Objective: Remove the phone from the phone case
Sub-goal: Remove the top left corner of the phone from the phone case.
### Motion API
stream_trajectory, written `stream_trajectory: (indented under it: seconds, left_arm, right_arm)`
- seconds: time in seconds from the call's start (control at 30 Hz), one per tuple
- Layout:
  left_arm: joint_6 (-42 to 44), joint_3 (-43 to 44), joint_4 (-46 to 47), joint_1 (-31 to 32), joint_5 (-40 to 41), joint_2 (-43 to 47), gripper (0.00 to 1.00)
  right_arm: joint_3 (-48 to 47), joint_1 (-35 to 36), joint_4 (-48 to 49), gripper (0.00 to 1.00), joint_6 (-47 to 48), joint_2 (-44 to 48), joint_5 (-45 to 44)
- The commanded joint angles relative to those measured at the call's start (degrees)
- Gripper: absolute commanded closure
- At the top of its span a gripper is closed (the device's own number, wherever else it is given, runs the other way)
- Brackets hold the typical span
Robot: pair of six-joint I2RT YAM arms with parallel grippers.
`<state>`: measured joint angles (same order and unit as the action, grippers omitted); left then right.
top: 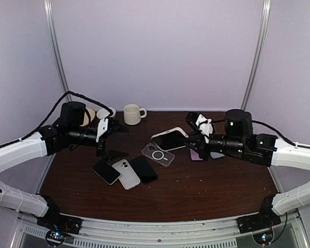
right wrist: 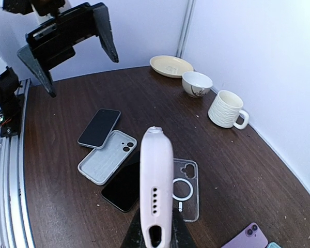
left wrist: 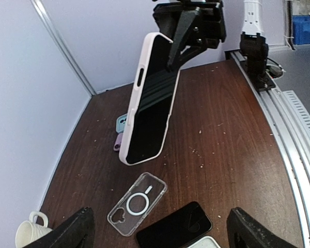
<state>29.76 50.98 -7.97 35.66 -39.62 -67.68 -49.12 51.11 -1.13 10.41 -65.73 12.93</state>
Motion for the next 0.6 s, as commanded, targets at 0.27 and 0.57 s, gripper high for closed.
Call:
stream_trajectory:
  seconds: [0.27, 0.57]
  left_arm:
    - [8.2, -4.8, -1.8, -0.3, -13.5, 5.1, 0.11]
    - [8.6, -5.4, -1.7, 0.0, -21.3, 4.2, 0.23]
  right_arm:
    - [0.9, 0.0, 3.7, 1.00, 13.8, 3.2, 25.2]
    - [0.4, 0.1, 5.5, 1.00, 15.5, 2.9, 34.1]
